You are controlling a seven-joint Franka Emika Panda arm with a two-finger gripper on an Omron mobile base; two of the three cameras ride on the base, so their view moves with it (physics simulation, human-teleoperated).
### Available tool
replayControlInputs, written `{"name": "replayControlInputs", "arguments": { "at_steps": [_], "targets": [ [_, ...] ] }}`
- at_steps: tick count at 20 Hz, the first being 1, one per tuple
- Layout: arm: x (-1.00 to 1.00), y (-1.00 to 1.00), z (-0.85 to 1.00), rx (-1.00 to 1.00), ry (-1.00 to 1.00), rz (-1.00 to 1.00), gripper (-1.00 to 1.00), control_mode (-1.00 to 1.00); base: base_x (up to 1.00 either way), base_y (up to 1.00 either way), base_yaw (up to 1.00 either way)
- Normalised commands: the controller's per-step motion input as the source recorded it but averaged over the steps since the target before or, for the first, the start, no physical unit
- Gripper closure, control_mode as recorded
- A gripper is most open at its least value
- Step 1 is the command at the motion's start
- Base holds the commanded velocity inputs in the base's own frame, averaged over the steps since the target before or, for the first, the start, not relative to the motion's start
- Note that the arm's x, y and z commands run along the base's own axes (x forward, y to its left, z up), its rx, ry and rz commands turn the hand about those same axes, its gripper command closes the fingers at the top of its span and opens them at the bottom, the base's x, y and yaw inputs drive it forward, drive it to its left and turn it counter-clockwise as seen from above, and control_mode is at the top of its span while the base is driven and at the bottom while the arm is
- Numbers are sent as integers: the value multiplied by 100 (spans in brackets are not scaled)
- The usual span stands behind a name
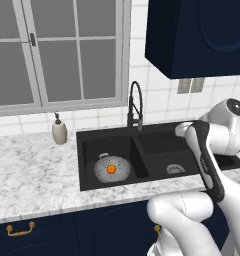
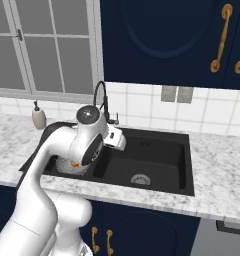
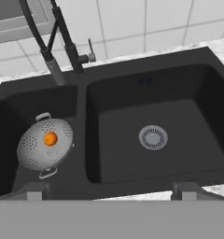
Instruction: Put the colander in the sink, put the tangerine in the colander, and turn on the sink faucet and pour water over the colander.
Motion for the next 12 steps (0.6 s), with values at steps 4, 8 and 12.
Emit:
{"name": "replayControlInputs", "arguments": {
  "at_steps": [4, 8, 12],
  "targets": [
    [43, -10, 0, -1, -36, 0, -100, -100, 0, 0, 0],
    [38, -14, 0, 0, -33, 0, -100, -100, 0, 0, 0],
    [42, -1, -4, -1, -27, 0, -100, -100, 0, 0, 0]
  ]
}}
